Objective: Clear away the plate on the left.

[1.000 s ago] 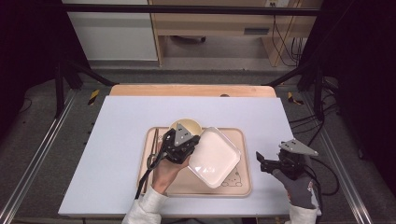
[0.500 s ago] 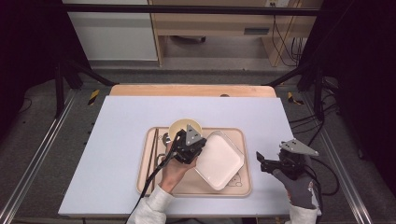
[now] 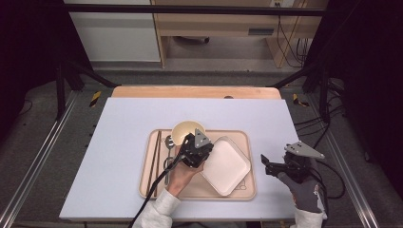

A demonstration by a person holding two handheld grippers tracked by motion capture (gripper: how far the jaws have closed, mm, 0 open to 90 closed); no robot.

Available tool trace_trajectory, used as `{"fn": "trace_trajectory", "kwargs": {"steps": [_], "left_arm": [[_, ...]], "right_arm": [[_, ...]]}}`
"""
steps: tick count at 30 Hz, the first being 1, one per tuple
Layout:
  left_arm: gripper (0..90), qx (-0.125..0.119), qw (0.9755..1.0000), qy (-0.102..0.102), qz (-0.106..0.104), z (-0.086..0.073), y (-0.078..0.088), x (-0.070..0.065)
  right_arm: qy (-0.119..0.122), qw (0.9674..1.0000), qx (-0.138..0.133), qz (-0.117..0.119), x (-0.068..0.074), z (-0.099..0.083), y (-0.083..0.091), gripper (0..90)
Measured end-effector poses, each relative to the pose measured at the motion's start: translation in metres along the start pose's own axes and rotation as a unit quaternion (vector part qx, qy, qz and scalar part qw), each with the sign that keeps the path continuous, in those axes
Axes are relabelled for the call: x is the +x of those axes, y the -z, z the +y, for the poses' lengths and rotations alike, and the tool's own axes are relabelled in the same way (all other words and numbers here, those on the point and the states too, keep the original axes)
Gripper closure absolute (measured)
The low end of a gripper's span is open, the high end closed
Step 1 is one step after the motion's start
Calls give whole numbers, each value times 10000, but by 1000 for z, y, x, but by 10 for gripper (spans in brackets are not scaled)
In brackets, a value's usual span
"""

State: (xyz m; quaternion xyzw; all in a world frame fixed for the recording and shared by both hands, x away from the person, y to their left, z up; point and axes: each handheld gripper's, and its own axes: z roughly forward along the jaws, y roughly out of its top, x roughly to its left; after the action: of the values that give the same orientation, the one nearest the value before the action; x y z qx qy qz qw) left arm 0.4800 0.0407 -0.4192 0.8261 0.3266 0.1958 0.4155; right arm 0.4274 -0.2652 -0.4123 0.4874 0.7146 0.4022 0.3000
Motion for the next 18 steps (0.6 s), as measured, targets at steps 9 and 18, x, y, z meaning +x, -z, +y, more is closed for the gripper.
{"fn": "trace_trajectory", "kwargs": {"steps": [9, 18], "left_arm": [[888, 132, 9999, 78, -73, -2, -9, 1], [886, 308, 9995, 64, -21, -4, -16, 1]], "right_arm": [[8, 10000, -5, -4, 0, 0, 0, 21], [-9, 10000, 0, 11, 0, 0, 0, 21]]}}
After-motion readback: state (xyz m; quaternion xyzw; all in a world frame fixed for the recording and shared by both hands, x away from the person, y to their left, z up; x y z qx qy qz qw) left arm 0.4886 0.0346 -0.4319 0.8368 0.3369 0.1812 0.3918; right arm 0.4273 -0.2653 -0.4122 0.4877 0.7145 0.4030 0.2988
